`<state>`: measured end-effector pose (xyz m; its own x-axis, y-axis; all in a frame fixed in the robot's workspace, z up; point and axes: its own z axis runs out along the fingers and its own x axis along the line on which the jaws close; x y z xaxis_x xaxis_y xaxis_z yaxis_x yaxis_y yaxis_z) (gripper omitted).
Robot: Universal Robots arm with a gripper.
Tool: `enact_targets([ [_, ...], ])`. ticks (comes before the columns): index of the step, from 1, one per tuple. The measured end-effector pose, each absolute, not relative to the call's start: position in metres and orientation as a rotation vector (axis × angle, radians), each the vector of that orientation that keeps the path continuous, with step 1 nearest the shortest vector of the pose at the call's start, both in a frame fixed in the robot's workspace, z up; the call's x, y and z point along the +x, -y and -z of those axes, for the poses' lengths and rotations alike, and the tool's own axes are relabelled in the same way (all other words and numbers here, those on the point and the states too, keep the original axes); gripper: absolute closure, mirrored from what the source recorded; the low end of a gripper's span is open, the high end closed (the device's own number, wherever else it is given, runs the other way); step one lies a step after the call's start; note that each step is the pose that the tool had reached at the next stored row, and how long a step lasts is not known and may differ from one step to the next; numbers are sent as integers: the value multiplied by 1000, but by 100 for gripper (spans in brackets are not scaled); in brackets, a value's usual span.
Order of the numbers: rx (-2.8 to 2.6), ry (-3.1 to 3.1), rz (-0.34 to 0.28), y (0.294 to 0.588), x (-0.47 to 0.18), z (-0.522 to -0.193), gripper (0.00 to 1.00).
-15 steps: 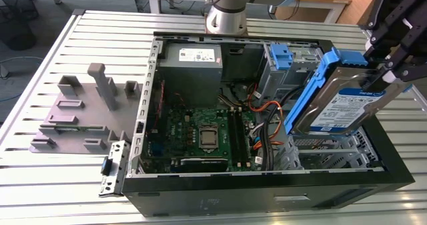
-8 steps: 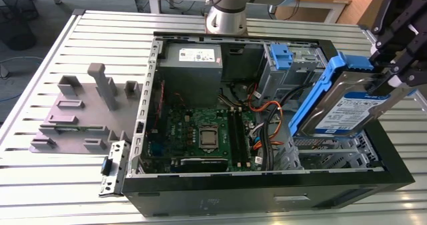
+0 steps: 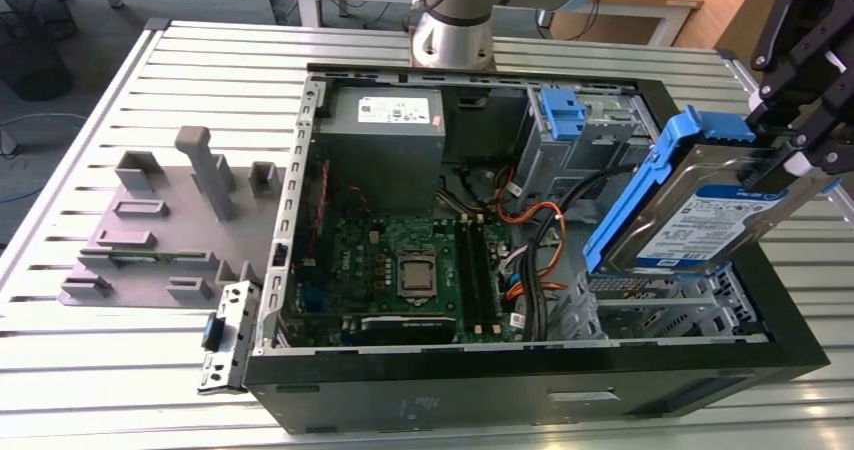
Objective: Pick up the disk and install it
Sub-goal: 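Pick up the disk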
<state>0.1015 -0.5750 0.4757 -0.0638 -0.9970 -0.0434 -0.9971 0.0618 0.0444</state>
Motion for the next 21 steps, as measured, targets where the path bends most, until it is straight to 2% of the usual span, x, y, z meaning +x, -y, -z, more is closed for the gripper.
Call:
enact_targets([
  [21,-2149,-2289,-97,575,107,-469,65],
])
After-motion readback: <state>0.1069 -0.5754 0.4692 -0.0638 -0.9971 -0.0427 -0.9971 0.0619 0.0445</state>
